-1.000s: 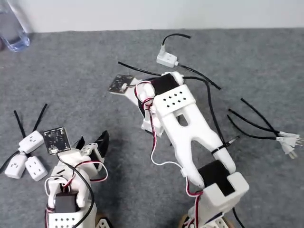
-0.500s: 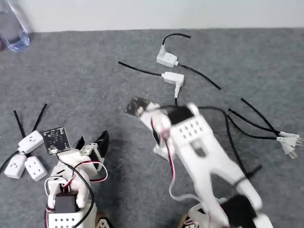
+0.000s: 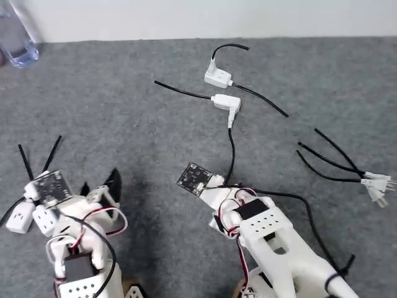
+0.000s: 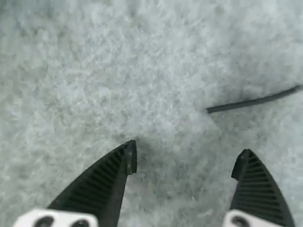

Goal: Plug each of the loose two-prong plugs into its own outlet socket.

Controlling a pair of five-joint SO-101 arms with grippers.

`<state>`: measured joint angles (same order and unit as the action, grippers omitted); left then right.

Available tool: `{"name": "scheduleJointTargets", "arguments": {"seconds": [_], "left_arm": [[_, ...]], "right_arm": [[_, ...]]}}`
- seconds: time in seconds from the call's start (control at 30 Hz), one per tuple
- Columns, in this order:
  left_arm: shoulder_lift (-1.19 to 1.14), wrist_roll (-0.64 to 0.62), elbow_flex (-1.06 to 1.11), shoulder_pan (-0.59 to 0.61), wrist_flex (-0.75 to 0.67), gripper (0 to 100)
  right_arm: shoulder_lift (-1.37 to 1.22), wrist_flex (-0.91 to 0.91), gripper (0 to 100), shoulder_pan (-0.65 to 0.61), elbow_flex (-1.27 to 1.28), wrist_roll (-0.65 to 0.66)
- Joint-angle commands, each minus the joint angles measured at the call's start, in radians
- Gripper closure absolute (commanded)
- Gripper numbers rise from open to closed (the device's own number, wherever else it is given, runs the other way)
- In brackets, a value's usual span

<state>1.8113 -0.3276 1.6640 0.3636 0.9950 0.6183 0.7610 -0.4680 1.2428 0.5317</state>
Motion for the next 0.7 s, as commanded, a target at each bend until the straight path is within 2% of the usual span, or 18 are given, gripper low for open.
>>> {"name": "scheduleJointTargets", "arguments": {"seconds": [0.0, 0.23, 0.33, 0.43, 0.53, 0.57, 0.67], "left_arm": [[0.009, 0.155, -0.062, 0.123, 0.002, 73], [0.009, 0.522, -0.076, 0.377, -0.112, 73], [0.009, 0.649, -0.082, 0.445, -0.18, 74], [0.008, 0.942, -0.099, 0.47, -0.195, 74], [0.005, 1.171, -0.102, 0.517, -0.186, 74], [0.003, 1.214, -0.097, 0.529, -0.184, 74], [0.003, 1.22, -0.114, 0.537, -0.087, 74]], "right_arm": [[0.024, -0.021, 68.1, 0.016, -0.006, 0.0], [0.024, -0.021, 68.1, 0.016, -0.006, 0.0], [0.024, -0.027, 68.1, 0.015, -0.006, 0.002], [0.024, -0.031, 68.1, 0.016, -0.005, 0.002], [0.024, -0.03, 68.1, 0.015, -0.005, 0.002], [0.024, -0.03, 68.1, 0.015, -0.005, 0.002], [0.024, -0.03, 68.1, 0.015, -0.005, 0.002]]}}
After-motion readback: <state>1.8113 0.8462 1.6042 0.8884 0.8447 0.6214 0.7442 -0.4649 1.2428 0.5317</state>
